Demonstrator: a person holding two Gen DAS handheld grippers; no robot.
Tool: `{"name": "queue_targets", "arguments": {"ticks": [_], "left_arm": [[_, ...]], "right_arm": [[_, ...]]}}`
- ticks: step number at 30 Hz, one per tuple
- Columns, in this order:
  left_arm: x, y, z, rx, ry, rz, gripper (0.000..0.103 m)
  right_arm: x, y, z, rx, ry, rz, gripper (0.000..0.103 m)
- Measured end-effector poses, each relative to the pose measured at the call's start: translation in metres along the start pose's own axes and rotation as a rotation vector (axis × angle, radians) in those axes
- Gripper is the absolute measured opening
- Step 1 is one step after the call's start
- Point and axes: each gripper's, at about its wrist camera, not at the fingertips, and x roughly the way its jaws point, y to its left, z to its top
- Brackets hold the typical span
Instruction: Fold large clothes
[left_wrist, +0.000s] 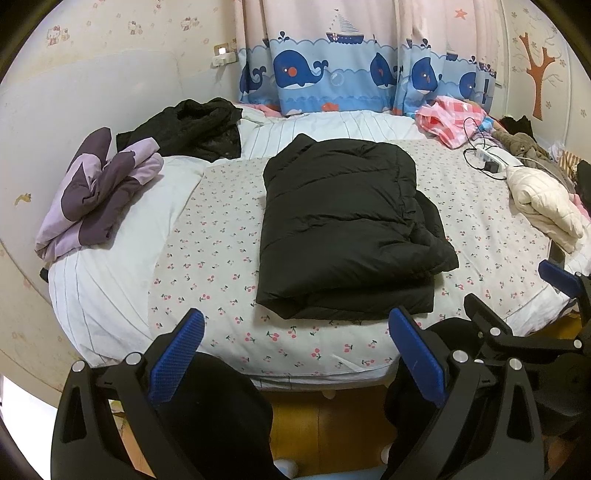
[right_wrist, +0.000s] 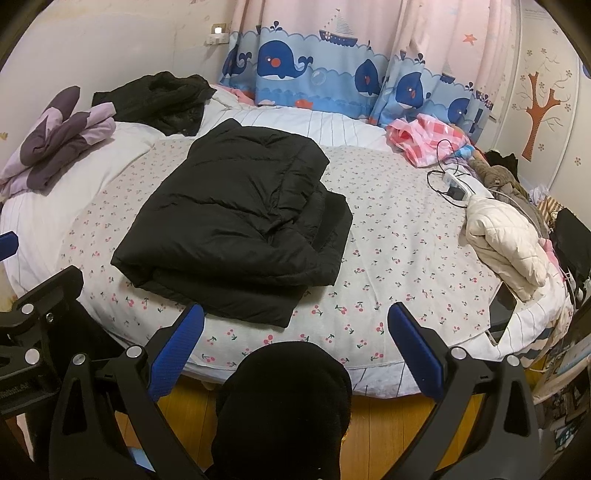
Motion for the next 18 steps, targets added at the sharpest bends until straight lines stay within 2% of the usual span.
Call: {"name": "queue_targets", "arguments": {"ticks": [3,7,13,18], "left_arm": [[0.000,-0.001,0.000,-0.012,0.008,-0.006,0.096],[0.003,0.001,-0.003,-0.048,0.031,-0.054,0.096],[-0.005,-0.002,-0.006,-0.037,-0.011,-0.018,0.096],[-0.001,0.002,-0.008,-0.068,0.029,-0.039,0.096]], "right_arm": [[0.000,0.000,0.000,0.001,0.000,-0.002,0.096],[0.004,-0.002,-0.001,-0.002,0.006,0.007,0.096],[0.003,-0.005,-0.003,-0.015,-0.002,0.012,0.096],[-0.001,-0.010,-0.002,-0.014,-0.008,0.008,0.096]]}}
